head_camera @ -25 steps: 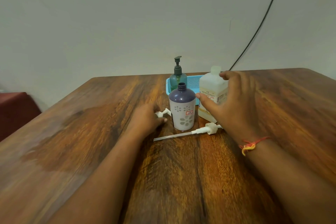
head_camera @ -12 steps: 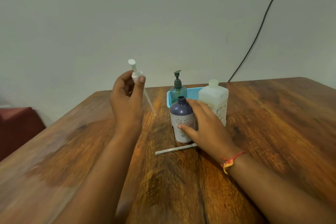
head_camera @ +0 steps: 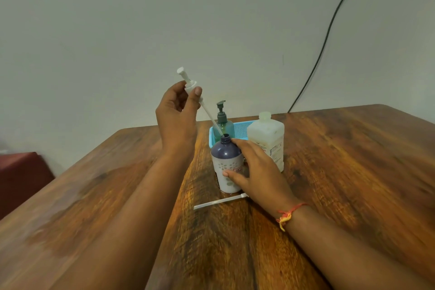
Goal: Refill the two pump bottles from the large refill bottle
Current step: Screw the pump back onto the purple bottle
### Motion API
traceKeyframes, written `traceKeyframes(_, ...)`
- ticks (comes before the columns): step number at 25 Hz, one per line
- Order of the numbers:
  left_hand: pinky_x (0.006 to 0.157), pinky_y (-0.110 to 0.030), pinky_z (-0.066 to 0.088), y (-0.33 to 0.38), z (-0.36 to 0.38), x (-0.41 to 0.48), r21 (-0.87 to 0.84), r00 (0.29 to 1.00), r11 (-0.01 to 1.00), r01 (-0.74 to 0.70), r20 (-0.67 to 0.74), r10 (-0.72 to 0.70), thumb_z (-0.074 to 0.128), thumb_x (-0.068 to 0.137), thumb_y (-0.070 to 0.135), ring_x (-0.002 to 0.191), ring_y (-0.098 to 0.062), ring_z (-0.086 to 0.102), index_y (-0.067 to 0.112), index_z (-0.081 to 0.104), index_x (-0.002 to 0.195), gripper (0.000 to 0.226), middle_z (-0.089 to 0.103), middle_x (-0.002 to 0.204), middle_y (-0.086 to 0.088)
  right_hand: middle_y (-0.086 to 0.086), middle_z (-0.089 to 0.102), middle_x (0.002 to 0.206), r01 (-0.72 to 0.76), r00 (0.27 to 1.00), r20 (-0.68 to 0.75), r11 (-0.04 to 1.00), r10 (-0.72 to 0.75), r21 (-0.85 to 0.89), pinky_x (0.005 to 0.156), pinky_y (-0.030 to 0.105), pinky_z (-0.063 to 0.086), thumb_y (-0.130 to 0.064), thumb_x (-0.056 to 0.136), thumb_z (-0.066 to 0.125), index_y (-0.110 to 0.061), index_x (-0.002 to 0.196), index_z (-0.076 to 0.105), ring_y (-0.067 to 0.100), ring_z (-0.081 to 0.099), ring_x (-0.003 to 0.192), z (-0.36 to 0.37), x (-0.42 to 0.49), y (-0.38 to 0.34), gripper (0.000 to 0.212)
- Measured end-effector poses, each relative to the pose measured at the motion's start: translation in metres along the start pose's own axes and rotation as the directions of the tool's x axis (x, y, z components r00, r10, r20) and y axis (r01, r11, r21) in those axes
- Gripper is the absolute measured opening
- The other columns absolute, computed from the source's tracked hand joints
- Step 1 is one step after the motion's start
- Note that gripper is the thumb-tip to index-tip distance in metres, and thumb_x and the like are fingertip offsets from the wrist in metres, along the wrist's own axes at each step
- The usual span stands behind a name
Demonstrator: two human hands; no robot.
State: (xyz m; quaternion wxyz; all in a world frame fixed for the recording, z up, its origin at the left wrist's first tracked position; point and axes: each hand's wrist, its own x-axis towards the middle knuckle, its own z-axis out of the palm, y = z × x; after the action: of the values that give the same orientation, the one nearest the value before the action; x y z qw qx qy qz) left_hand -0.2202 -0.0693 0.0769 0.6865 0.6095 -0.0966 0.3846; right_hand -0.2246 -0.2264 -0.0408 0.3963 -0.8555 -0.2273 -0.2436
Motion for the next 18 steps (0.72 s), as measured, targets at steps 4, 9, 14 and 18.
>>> traceKeyframes(4,0.084,-0.024,0.059,-0.016,0.001,-0.009,0.070,0.993,0.994,0.089,0.070,-0.094,0.070,0.095,0.019,0.093,-0.006,0.069,0.026,0.065,0.109,0.016,0.072,0.097,0.006,-0.014,0.046,0.148,0.011,1.000,-0.002,1.000,-0.011,-0.006,0.102,0.013,0.028,-0.037,0.088,0.074,-0.034,0.147,0.040,-0.012,0.027,0.123,0.000,0.001,0.001,0.068)
traceKeyframes(9,0.074,-0.014,0.057,-0.038,-0.004,-0.032,0.182,0.938,0.969,0.166,0.273,-0.213,0.074,0.092,0.019,0.096,-0.002,0.071,0.031,0.066,0.108,0.021,0.074,0.102,0.007,-0.011,0.045,0.148,0.023,1.000,-0.014,0.999,-0.023,-0.025,0.101,0.013,0.029,-0.039,0.089,0.073,-0.031,0.148,0.040,-0.003,0.034,0.132,0.000,-0.001,0.001,0.068)
traceKeyframes(14,0.088,-0.026,0.059,-0.055,-0.015,-0.038,0.236,0.886,0.960,0.152,0.398,-0.239,0.069,0.095,0.016,0.108,-0.009,0.071,0.029,0.067,0.116,0.025,0.076,0.113,0.003,-0.012,0.047,0.147,0.032,0.999,-0.030,0.999,-0.032,-0.008,0.105,0.021,0.039,-0.038,0.088,0.074,-0.031,0.149,0.039,0.004,0.040,0.135,0.001,0.001,0.003,0.071)
traceKeyframes(18,0.089,-0.022,0.057,-0.059,-0.019,-0.037,0.235,0.834,0.954,0.184,0.476,-0.278,0.056,0.102,0.010,0.112,-0.006,0.069,0.021,0.062,0.128,0.029,0.074,0.121,0.004,-0.009,0.049,0.146,-0.028,0.999,-0.027,0.999,0.028,0.027,0.105,0.032,0.050,-0.040,0.085,0.077,-0.032,0.148,0.036,0.009,0.050,0.130,0.004,0.001,0.006,0.076)
